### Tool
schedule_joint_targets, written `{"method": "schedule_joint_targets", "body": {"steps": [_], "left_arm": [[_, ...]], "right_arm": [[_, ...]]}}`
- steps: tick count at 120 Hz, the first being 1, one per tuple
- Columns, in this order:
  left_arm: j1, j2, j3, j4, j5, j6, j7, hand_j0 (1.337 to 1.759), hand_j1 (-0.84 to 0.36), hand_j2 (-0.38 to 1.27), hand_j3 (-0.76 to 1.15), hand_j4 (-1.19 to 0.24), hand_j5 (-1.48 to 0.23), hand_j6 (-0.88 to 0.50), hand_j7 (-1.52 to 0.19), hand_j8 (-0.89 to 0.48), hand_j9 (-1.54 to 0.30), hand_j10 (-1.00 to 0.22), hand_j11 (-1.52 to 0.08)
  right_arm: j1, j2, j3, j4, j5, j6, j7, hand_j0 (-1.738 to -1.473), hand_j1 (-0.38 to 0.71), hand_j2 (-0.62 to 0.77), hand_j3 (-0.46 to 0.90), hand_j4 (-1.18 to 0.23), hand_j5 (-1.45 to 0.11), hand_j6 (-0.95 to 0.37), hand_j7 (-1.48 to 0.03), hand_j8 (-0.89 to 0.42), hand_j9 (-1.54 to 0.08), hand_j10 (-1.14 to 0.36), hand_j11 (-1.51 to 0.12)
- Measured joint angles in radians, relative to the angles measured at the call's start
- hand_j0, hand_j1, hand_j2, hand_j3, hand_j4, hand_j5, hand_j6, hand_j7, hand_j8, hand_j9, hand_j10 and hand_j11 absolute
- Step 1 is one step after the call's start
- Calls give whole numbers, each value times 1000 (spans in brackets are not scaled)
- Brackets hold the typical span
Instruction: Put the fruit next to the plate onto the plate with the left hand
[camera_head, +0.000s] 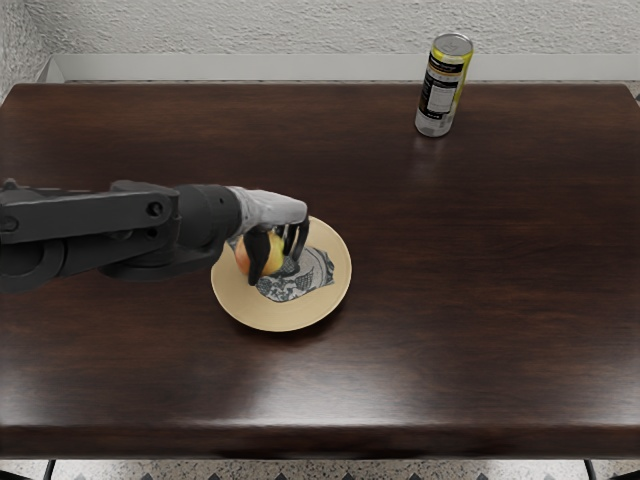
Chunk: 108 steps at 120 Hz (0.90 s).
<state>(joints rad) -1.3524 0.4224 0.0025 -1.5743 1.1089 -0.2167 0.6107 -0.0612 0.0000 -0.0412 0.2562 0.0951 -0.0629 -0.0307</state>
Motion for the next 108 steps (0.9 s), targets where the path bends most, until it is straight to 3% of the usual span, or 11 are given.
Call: {"method": "schedule_joint_targets", "body": {"steps": [10, 23, 37, 54, 61, 79, 95, 108], "left_arm": [[4, -3, 2, 0, 0, -5, 0, 1656, -302, 619, 0, -692, -945, -543, -951, -410, -929, -460, -935], [6, -1, 0, 0, 1, -7, 0, 1657, -160, 384, 0, -513, -693, -425, -697, -347, -684, -377, -688], [-1, 6, -5, -16, -3, -8, 0, 1657, -68, 239, 0, -398, -532, -349, -534, -305, -527, -321, -529], [-2, 71, -93, -53, -71, -18, 0, 1658, -8, 145, 0, -324, -428, -300, -429, -277, -425, -285, -426], [3, 215, -179, -69, -217, -84, 0, 1658, 7, 122, 0, -306, -402, -287, -402, -271, -400, -277, -400], [26, 426, -326, -78, -686, -299, 0, 1658, 30, 85, 0, -277, -361, -268, -361, -260, -360, -263, -360], [141, 505, -411, -67, -964, -368, 0, 1658, 41, 68, 0, -264, -343, -260, -343, -255, -342, -256, -342], [157, 563, -454, -57, -1098, -385, 0, 1658, 45, 61, 0, -258, -335, -256, -335, -253, -334, -254, -334]], "right_arm": [[0, 0, 0, 0, 0, 0, 0, -1658, -310, -7, 0, -33, -43, -33, -43, -33, -43, -33, -43], [0, 0, 0, 0, 0, 0, 0, -1658, -310, -7, 0, -33, -43, -33, -43, -33, -43, -33, -43], [0, 0, 0, 0, 0, 0, 0, -1658, -310, -7, 0, -33, -43, -33, -43, -33, -43, -33, -43], [0, 0, 0, 1, 0, 0, -1, -1658, -310, -7, 0, -33, -43, -33, -43, -33, -43, -33, -43], [0, 0, 0, 1, 0, 0, -1, -1658, -310, -7, 0, -33, -43, -33, -43, -33, -43, -33, -43], [0, 0, 0, 1, 0, 1, -1, -1658, -310, -7, 0, -33, -43, -33, -43, -33, -43, -33, -43], [1, 0, 1, 1, 0, 1, -1, -1658, -310, -7, 0, -33, -43, -33, -43, -33, -43, -33, -43], [1, 0, 1, 1, 0, 1, -1, -1658, -310, -7, 0, -33, -43, -33, -43, -33, -43, -33, -43]]}}
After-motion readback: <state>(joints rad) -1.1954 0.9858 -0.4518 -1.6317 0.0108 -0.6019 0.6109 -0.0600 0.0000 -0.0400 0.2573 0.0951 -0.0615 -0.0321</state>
